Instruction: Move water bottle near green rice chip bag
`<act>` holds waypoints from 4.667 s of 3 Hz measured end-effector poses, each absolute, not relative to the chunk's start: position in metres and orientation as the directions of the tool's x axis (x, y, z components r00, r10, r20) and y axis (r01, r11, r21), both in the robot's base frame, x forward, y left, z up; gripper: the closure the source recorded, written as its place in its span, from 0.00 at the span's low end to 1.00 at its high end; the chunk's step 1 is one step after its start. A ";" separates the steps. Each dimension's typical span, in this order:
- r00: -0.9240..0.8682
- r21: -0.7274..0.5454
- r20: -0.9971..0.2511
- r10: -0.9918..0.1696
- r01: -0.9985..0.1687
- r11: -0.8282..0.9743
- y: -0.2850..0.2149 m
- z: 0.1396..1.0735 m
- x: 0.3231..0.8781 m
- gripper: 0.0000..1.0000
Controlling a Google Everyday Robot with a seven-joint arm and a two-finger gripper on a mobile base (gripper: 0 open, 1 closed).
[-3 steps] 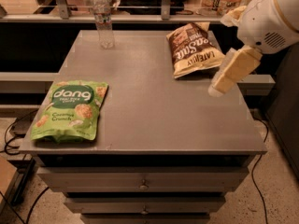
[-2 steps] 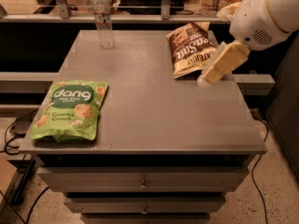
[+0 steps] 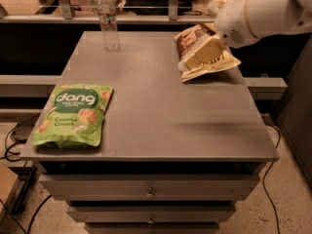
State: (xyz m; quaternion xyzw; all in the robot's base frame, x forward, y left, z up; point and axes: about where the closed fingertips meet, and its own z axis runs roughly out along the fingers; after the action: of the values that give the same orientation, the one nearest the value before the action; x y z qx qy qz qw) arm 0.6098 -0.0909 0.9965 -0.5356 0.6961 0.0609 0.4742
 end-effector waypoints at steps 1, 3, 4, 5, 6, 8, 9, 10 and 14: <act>0.049 -0.402 -0.781 -0.623 -0.803 0.441 -0.068 0.991 0.645 0.00; 0.094 -0.353 -0.838 -0.538 -0.845 0.401 -0.005 0.985 0.696 0.00; 0.090 -0.347 -0.840 -0.535 -0.847 0.402 -0.001 0.983 0.698 0.00; 0.076 -0.329 -0.846 -0.527 -0.853 0.404 0.014 0.976 0.705 0.00; 0.082 -0.304 -0.864 -0.497 -0.871 0.385 0.041 0.966 0.721 0.00; 0.078 -0.225 -0.933 -0.352 -0.888 0.400 0.101 0.944 0.768 0.00; 0.068 -0.194 -0.951 -0.301 -0.889 0.414 0.120 0.937 0.786 0.00; 0.062 -0.174 -0.963 -0.263 -0.887 0.427 0.152 0.931 0.806 0.00; -0.094 -0.068 -0.967 -0.235 -0.798 0.599 0.191 0.909 0.840 0.00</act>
Offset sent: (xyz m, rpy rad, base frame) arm 0.1030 0.0795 -0.0184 0.2316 -0.0148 0.0898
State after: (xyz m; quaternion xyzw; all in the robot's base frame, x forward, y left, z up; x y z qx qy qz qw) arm 0.8398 0.1909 0.9094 -0.3710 0.6961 0.2503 0.5614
